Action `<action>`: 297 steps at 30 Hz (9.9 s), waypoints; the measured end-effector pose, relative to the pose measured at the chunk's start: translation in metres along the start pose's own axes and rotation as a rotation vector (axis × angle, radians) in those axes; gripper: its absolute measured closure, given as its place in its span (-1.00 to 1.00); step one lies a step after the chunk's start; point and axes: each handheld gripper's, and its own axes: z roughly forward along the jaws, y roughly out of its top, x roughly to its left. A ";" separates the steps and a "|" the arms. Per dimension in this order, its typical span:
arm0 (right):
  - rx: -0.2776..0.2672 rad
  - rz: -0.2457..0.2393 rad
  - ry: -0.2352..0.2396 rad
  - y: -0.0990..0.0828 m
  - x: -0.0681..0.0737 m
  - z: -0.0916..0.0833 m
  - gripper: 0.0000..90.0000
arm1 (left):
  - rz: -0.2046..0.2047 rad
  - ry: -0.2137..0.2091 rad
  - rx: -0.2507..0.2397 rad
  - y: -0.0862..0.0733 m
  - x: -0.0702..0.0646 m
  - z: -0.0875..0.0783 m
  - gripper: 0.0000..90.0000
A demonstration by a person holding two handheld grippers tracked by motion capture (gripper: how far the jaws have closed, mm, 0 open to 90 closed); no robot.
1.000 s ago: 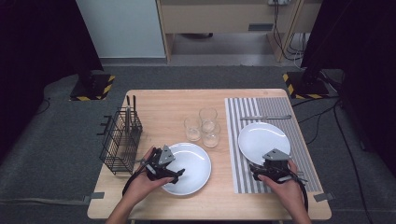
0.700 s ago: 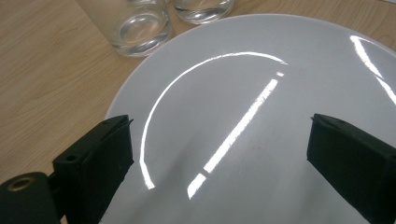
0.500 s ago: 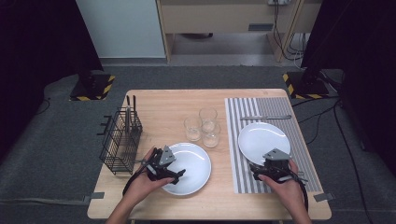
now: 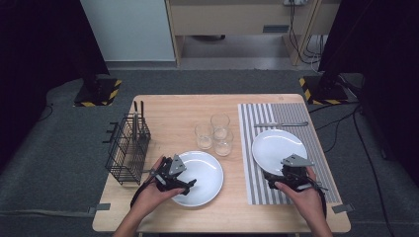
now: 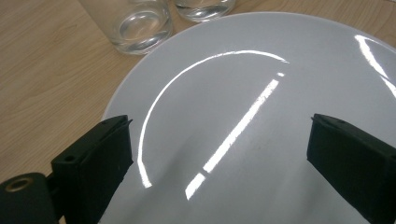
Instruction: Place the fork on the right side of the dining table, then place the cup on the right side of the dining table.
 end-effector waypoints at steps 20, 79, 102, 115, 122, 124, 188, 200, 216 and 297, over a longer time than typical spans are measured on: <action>0.043 -0.051 0.121 0.069 0.043 0.037 -0.85 | -0.036 -0.003 -0.039 0.000 -0.002 -0.005 -0.87; 0.130 -0.055 0.135 0.117 0.065 0.127 -0.87 | -0.048 -0.024 -0.055 0.000 -0.001 -0.005 -0.87; 0.081 -0.073 0.129 0.116 0.076 0.156 -0.56 | -0.052 -0.030 -0.051 -0.002 -0.004 -0.003 -0.87; 0.085 -0.087 0.113 0.115 0.076 0.139 -0.56 | -0.049 -0.019 -0.051 -0.002 -0.002 -0.005 -0.86; 0.082 -0.082 0.083 0.116 0.067 0.122 -0.55 | -0.049 -0.011 -0.041 -0.004 0.000 -0.005 -0.86; 0.076 -0.074 0.078 0.117 0.064 0.118 -0.56 | -0.050 -0.011 -0.040 -0.004 0.001 -0.004 -0.86; 0.019 -0.035 -0.003 0.182 0.019 0.113 -0.55 | -0.086 -0.078 -0.102 0.002 0.000 -0.001 -0.86; 0.003 -0.020 -0.014 0.186 0.010 0.111 -0.55 | -0.081 -0.068 -0.100 0.001 0.001 -0.002 -0.86; -0.020 0.004 -0.037 0.197 -0.009 0.116 -0.55 | -0.064 -0.037 -0.085 -0.001 0.002 -0.004 -0.86; 0.068 0.074 -0.023 0.132 -0.037 0.167 -0.55 | -0.066 -0.017 -0.061 -0.006 0.004 0.000 -0.86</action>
